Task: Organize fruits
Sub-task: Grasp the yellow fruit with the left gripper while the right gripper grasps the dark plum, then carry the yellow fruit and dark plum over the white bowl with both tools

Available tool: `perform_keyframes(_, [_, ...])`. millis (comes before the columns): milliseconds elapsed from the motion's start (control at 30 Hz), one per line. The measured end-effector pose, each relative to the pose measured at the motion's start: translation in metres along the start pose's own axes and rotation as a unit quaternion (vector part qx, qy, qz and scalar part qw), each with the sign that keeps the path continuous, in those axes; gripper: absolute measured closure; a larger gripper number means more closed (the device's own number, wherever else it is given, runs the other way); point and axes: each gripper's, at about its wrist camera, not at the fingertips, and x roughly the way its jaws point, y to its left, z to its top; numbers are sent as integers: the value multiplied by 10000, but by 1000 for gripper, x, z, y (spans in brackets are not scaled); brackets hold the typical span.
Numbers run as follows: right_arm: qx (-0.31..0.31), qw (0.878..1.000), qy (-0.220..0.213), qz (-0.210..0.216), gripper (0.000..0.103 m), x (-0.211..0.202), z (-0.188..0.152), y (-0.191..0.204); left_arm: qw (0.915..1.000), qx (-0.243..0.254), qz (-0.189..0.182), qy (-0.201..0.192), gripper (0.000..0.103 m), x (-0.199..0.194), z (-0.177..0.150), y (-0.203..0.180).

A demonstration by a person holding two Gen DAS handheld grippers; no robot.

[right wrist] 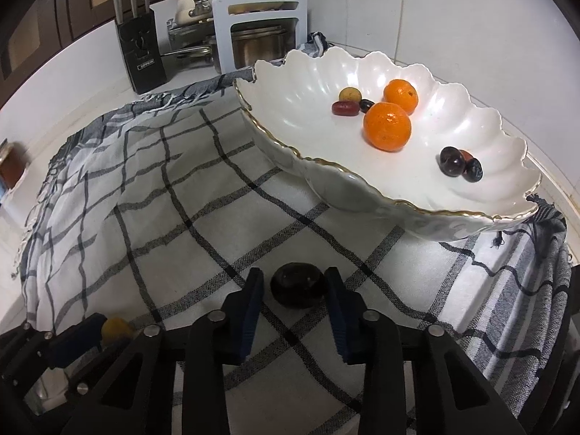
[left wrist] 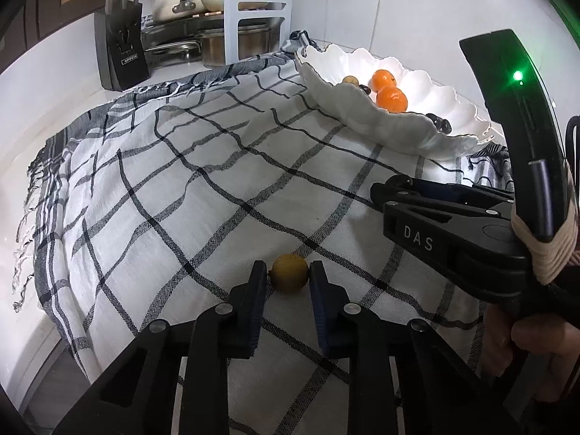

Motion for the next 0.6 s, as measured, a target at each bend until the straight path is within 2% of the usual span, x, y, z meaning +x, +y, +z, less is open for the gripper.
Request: perform_keyframes(600, [117,9995,-288,93,73,-38,-4,8,9984,109,-21,-553,78,-37,11,1])
